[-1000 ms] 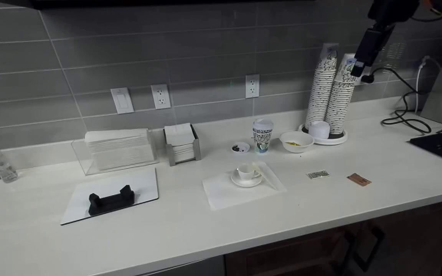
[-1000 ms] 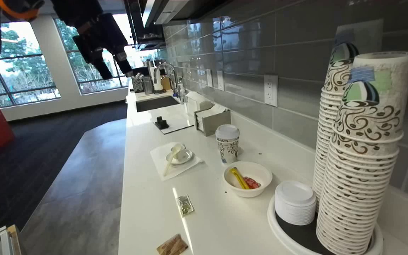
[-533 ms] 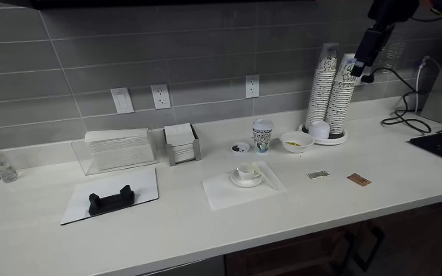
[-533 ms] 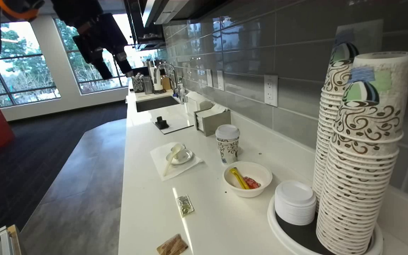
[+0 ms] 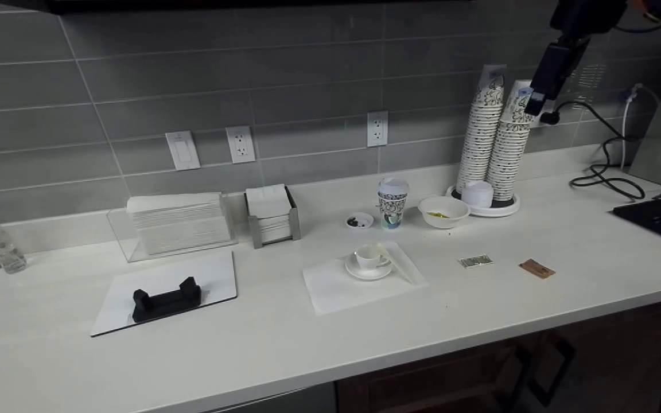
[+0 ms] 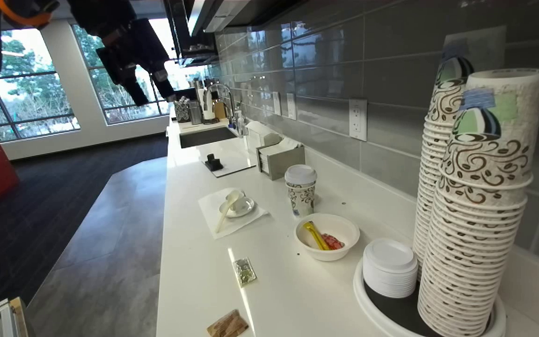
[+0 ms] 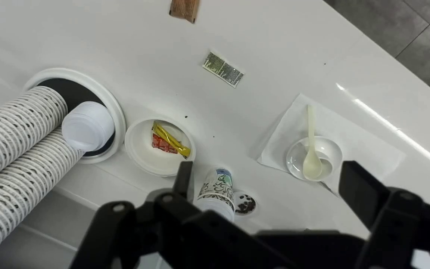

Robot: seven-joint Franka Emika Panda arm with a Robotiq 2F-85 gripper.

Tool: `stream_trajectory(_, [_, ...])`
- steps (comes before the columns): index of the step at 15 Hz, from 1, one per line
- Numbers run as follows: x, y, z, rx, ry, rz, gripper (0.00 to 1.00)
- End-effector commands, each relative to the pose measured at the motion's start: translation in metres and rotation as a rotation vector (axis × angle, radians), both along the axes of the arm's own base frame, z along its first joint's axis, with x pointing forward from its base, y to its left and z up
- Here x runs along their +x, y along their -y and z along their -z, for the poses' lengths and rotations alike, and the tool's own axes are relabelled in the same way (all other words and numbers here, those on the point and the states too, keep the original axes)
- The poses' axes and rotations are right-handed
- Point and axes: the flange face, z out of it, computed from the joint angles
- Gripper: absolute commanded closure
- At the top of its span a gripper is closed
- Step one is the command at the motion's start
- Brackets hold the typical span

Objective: Pick up the silver sachet on the counter and put it in the white bowl

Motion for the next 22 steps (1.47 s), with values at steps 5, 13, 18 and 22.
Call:
stream_trajectory(5, [0.011, 0.034, 0.090, 0.017, -0.138, -0.236, 0.00])
stream_trajectory(13, [0.036, 0.099, 0.199, 0.107, -0.079, -0.265, 0.00])
stream_trajectory(18, [0.039, 0.103, 0.224, 0.138, -0.093, -0.244, 0.00])
stream_trajectory(22, [0.044, 0.103, 0.234, 0.143, -0.105, -0.241, 0.00])
